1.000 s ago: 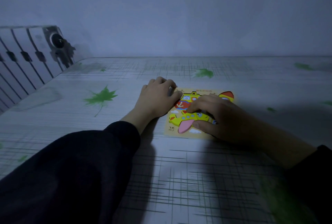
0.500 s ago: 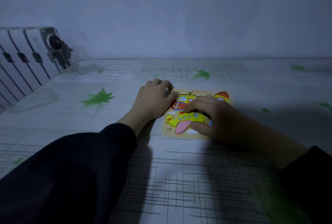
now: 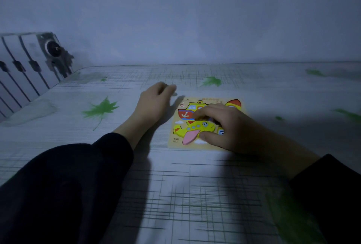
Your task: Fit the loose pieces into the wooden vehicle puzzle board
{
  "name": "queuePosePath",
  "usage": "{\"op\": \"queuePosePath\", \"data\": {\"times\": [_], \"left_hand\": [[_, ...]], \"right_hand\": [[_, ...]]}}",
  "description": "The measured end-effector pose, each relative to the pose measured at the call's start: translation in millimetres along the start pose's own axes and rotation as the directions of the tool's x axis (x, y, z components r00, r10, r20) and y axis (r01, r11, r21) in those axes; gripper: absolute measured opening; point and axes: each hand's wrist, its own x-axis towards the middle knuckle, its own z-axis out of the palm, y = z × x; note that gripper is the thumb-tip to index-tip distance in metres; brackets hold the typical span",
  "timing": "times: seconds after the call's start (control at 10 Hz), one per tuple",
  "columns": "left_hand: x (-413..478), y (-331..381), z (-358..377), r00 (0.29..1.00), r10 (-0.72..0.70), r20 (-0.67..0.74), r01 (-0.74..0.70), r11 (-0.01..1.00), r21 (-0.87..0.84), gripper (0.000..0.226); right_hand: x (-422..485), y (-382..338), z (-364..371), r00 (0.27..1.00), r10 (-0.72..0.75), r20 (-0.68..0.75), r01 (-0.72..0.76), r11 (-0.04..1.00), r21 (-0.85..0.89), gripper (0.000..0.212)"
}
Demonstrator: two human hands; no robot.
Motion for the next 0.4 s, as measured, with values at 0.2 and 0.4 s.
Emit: {"op": "queuePosePath", "data": {"times": [0.2, 0.4], "left_hand": [[10, 3, -14, 0.969, -0.196, 0.151, 0.246, 0.827, -0.505, 0.048], [8, 23, -29, 0.907, -0.273, 0.321, 0.406, 0.771, -0.491, 0.050]], "right_hand": [[-1, 6, -3, 0.976, 0.159, -0.150, -0.130, 0.974, 0.187, 0.028], [7, 12, -18, 0.876, 0.397, -0.275, -0.231, 0.844, 0.484, 0.025]]}}
